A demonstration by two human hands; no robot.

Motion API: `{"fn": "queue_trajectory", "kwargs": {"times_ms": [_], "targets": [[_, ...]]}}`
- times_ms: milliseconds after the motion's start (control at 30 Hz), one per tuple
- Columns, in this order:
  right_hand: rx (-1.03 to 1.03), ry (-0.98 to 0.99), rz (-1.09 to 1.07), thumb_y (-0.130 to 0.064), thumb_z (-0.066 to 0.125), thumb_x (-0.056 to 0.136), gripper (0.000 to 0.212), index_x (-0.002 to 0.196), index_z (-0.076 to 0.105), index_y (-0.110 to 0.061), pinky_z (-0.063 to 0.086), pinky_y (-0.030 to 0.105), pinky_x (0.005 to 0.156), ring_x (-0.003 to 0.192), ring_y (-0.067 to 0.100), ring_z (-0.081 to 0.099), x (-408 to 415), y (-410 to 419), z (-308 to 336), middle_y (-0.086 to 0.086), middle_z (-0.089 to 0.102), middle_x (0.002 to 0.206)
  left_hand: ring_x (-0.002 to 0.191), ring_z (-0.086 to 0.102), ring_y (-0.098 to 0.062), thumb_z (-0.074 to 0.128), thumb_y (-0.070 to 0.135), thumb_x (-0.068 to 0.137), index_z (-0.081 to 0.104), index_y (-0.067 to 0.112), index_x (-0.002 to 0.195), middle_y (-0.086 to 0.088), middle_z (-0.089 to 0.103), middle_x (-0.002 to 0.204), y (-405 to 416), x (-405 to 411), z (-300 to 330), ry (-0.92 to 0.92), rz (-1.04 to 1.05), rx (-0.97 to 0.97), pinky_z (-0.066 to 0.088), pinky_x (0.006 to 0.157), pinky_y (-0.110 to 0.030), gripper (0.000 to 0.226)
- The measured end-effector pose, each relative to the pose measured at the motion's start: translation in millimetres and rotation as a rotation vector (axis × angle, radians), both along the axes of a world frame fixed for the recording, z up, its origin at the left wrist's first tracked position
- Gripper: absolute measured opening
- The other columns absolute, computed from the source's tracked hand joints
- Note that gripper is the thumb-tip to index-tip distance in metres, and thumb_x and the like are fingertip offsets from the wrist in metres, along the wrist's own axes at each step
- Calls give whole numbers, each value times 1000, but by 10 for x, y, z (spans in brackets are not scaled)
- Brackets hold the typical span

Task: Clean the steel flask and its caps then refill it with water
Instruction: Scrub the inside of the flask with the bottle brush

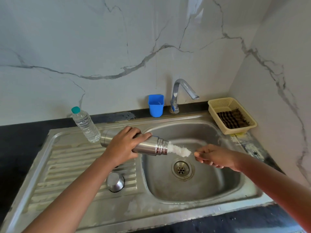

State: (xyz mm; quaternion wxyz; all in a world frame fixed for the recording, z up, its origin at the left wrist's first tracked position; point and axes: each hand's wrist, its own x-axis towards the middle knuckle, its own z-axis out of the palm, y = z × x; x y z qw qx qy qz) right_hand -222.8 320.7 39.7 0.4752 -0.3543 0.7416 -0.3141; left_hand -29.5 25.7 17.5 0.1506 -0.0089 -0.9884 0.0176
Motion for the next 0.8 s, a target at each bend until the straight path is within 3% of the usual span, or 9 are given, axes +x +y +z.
{"fn": "queue_trajectory", "kwargs": {"times_ms": [67, 133, 200, 300, 433, 533, 600, 700, 800], "targets": [[4, 228, 33, -34, 43, 104, 35, 73, 49, -18, 36, 20, 50, 52, 8, 40, 22, -33, -14, -6, 45, 60, 91, 54, -23, 93, 26, 49, 51, 29, 135, -2, 60, 104, -37, 3, 6, -13, 2, -2, 55, 67, -34, 95], [-28, 818, 99, -42, 37, 103, 36, 76, 51, -22, 45, 29, 56, 56, 13, 52, 48, -33, -46, -6, 54, 63, 91, 54, -21, 92, 29, 49, 50, 31, 136, 0, 60, 104, -85, 18, 14, -41, 17, 35, 51, 61, -30, 97], [-253, 1308, 114, -43, 37, 101, 36, 76, 55, -24, 42, 29, 44, 51, 20, 57, 40, -10, -59, -7, 56, 60, 94, 52, -18, 88, 36, 53, 46, 37, 138, 5, 59, 106, -120, 25, 44, -112, 20, 116, 50, 61, -29, 95], [-515, 1701, 301, -31, 59, 93, 18, 81, 65, -19, 36, 26, 40, 49, 21, 55, 30, -75, -21, -2, 58, 63, 99, 49, -12, 74, 50, 61, 35, 47, 141, 13, 57, 110, -35, -31, 87, -246, -3, 236, 51, 70, -31, 89], [-401, 1498, 268, -28, 61, 88, 9, 89, 66, -21, 41, 27, 42, 50, 19, 58, 138, -294, -38, -5, 60, 65, 97, 52, -15, 80, 45, 58, 38, 43, 138, 9, 58, 108, 241, -110, 108, -125, -23, 183, 49, 61, -28, 91], [-143, 797, 155, -41, 42, 102, 28, 86, 61, -27, 50, 32, 59, 59, 11, 56, 185, -331, -189, -10, 57, 68, 94, 57, -22, 91, 35, 48, 43, 35, 137, 0, 60, 106, 228, -131, 133, -13, -68, -23, 55, 63, -33, 101], [-113, 567, 144, -40, 43, 102, 32, 75, 54, -29, 45, 28, 61, 59, 8, 52, 116, -243, -244, -9, 54, 66, 95, 56, -23, 94, 34, 45, 46, 31, 137, -4, 60, 108, 112, -93, 130, 3, -100, -139, 55, 72, -37, 104], [-47, 889, 197, -56, 32, 98, 44, 82, 58, -24, 48, 27, 60, 51, 2, 46, -22, -69, -242, -12, 47, 59, 94, 56, -22, 96, 36, 41, 46, 31, 137, -3, 59, 107, -39, 21, 101, -11, -71, -170, 55, 70, -35, 108], [-298, 1305, 180, -51, 32, 99, 44, 81, 60, -23, 47, 30, 40, 41, 14, 51, -80, 3, -282, -10, 50, 53, 91, 59, -22, 96, 37, 42, 47, 31, 136, -2, 60, 105, -80, 66, 79, -46, -28, -132, 54, 63, -32, 107]]}}
